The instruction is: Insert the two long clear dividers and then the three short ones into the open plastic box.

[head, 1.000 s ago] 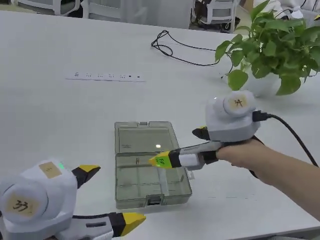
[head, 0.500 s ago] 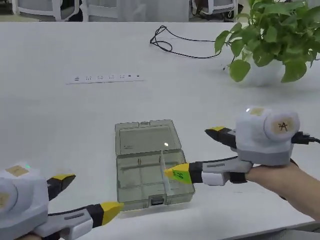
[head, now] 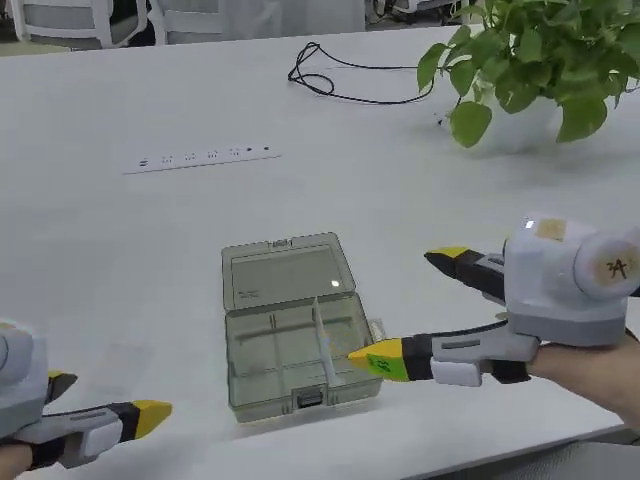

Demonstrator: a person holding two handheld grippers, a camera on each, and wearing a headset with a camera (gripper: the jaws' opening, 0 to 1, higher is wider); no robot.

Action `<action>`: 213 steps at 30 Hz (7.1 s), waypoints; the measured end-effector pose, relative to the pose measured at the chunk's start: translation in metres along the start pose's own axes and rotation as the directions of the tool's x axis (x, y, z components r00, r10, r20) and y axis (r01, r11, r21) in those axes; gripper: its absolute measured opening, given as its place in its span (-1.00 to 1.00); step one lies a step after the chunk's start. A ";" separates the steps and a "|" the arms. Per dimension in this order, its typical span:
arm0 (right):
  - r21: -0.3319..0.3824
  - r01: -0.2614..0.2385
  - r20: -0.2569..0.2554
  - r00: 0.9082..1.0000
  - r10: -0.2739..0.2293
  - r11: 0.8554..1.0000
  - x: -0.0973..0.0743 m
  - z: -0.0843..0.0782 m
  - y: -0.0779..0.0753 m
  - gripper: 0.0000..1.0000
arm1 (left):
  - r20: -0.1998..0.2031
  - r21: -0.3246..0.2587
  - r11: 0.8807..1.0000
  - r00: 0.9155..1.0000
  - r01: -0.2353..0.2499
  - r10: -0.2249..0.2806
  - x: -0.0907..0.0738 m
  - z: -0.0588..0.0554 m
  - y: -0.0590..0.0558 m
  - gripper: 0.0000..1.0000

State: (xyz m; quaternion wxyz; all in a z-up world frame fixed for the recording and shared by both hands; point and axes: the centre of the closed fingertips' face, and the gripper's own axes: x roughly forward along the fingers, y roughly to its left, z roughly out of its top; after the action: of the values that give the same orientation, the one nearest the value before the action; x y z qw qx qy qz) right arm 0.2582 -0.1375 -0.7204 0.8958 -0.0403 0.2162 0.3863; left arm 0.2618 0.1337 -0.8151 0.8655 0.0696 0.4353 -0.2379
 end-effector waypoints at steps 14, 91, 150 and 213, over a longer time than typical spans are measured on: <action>0.047 0.003 0.025 1.000 -0.004 0.999 -0.003 0.001 0.000 1.00 | -0.231 0.045 0.999 0.972 -0.026 0.036 0.009 -0.021 0.023 0.00; 0.262 -0.028 0.035 0.999 0.019 0.965 0.018 0.005 0.011 0.79 | 0.135 -0.269 0.939 0.974 0.215 -0.184 -0.008 0.077 -0.058 -0.40; 0.551 -0.131 -0.040 0.982 0.183 0.824 0.076 0.023 0.049 -0.83 | 0.225 -0.203 0.905 0.917 0.374 -0.329 -0.001 0.088 -0.162 -0.40; 0.594 0.060 -0.271 0.954 0.130 0.802 0.077 0.009 0.051 -0.97 | 0.219 0.394 0.864 0.881 0.313 -0.419 0.002 0.078 -0.151 1.00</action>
State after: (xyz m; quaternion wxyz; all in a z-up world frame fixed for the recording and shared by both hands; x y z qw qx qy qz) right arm 0.2718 -0.0474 -0.7398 0.8124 0.1894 0.4597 0.3048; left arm 0.2475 -0.0253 -0.7555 0.8330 0.0998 0.2561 -0.4802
